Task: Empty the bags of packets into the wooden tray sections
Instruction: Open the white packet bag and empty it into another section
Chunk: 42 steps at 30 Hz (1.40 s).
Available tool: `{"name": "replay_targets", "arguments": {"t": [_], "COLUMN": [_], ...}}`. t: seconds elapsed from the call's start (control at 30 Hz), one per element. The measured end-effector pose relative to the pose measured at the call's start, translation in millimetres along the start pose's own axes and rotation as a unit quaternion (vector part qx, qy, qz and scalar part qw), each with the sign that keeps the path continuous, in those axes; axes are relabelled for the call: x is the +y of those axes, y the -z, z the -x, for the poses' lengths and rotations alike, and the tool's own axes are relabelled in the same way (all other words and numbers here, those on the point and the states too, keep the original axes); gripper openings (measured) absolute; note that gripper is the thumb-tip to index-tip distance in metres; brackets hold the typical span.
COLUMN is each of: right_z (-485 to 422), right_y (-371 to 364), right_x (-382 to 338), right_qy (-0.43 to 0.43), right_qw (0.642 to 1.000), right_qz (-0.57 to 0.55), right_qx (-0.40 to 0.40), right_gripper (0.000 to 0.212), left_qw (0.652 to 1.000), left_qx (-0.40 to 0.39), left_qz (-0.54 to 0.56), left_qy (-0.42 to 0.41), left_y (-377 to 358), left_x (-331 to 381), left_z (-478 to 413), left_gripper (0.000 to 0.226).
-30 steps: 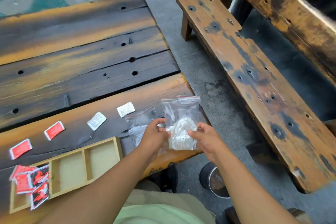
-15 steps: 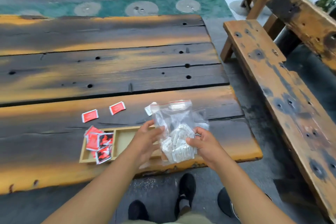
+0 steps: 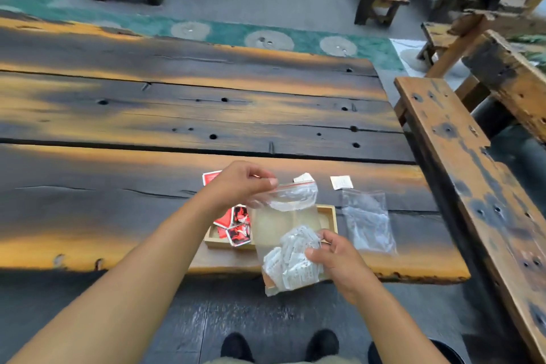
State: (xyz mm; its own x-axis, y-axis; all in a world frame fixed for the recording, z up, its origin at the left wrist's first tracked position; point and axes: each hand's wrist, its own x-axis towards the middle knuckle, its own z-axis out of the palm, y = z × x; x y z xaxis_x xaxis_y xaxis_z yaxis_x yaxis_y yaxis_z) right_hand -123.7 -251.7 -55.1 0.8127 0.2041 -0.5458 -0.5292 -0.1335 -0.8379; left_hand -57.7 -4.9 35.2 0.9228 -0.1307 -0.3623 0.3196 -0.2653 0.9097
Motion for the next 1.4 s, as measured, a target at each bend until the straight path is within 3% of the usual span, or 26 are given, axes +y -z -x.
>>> {"name": "replay_targets", "arguments": {"t": [0.2,0.3,0.47,0.63,0.77,0.97,1.13,1.4], "right_z": [-5,-11,-17,-14,-18,-19,-22,-26], "right_y": [8,18,26,28,30,17,3,-11], "right_x": [-20,-28,-35,-36,-40,-56,-59,-61], "right_qy": [0.019,0.024,0.04,0.043,0.036,0.041,0.026,-0.002], "right_qw": [0.999,1.0,0.999,0.999,0.997,0.997,0.996,0.996], "right_qz": [0.008,0.001,0.007,0.029,0.049,0.064,0.081,0.083], "right_qx": [-0.028,-0.02,-0.014,0.003,0.037,0.015,0.025,0.04], "right_gripper": [0.036,0.03,0.028,0.034,0.049,0.018,0.016,0.03], "left_qw": [0.988,0.972,0.969,0.977,0.983,0.992,0.995,0.998], "left_qx": [-0.028,-0.012,-0.013,-0.022,0.022,0.091,0.093,0.021], "left_qz": [-0.142,-0.223,-0.237,-0.198,-0.169,-0.082,0.01,0.064], "left_qy": [-0.046,-0.067,-0.068,-0.08,-0.066,-0.011,0.019,0.004], "left_y": [-4,-12,-31,-45,-58,-77,-92,-98], "left_x": [26,39,47,40,24,-14,-36,-48], "left_z": [-2,-3,-7,-8,-9,-15,-12,-1], "left_gripper": [0.008,0.009,0.013,0.015,0.015,0.016,0.018,0.034]}}
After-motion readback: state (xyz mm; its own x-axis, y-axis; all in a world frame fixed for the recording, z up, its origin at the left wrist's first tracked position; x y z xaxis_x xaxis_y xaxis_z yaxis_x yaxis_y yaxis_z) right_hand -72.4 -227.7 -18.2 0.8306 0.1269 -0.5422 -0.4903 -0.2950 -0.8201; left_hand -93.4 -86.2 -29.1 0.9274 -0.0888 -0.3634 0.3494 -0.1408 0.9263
